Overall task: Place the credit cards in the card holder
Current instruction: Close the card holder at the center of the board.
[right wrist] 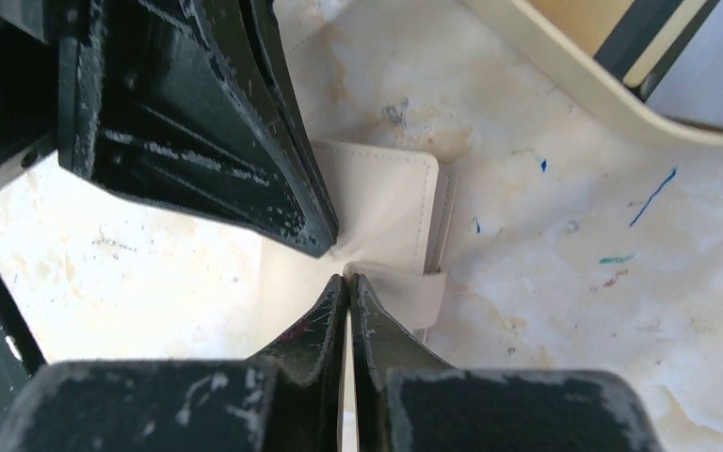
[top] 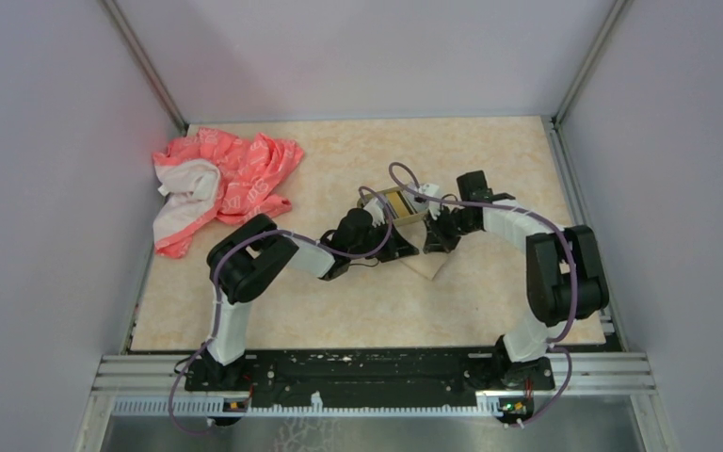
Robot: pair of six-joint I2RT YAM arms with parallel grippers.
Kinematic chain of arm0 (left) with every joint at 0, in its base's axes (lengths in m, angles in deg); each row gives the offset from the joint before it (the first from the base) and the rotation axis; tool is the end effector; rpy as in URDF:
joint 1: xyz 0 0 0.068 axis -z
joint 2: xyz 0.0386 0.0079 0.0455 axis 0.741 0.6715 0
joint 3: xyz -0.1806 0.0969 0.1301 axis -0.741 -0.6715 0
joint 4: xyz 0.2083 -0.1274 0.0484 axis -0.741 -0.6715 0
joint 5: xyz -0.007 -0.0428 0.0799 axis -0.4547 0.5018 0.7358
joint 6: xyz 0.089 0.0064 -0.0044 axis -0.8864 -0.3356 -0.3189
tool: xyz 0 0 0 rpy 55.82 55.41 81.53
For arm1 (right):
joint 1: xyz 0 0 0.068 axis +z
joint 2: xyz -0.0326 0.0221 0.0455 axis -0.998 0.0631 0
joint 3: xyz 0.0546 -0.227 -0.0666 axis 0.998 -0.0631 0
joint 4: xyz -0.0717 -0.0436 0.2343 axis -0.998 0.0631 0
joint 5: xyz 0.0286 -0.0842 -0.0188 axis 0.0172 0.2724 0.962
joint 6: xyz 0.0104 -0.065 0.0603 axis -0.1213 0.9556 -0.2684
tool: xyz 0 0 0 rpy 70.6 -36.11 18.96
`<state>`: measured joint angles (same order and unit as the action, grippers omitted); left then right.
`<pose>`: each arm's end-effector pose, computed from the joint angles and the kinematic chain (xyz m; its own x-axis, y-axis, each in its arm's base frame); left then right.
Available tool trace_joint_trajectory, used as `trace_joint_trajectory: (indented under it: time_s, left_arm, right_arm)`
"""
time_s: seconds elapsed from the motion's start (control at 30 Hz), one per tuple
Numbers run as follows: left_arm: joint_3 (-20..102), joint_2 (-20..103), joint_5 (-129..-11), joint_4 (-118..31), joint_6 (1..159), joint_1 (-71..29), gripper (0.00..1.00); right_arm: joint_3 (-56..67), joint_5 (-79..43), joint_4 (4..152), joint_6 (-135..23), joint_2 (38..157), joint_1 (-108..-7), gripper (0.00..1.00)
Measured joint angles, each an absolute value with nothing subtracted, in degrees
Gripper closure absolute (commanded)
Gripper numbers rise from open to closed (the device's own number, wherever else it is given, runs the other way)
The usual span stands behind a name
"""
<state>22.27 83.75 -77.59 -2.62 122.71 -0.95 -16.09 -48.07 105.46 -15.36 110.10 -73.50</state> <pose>0.2735 -0.3234 0.0817 -0.8543 -0.2264 -0.4678 0.3125 0.4954 -0.8105 0.2856 0.1152 0.1198 -0.5208 -0.5732 -0.6327 -0.8386 0.4821 0.2536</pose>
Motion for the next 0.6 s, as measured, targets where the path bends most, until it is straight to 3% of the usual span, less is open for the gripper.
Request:
trace_joint_trajectory:
  time_s: [0.6]
  left_arm:
    - [22.3,83.3,-77.6,-3.7,122.6,-1.0,1.0]
  right_arm:
    - [-17.2,-49.3,108.6,-13.9,109.7,-75.8,1.0]
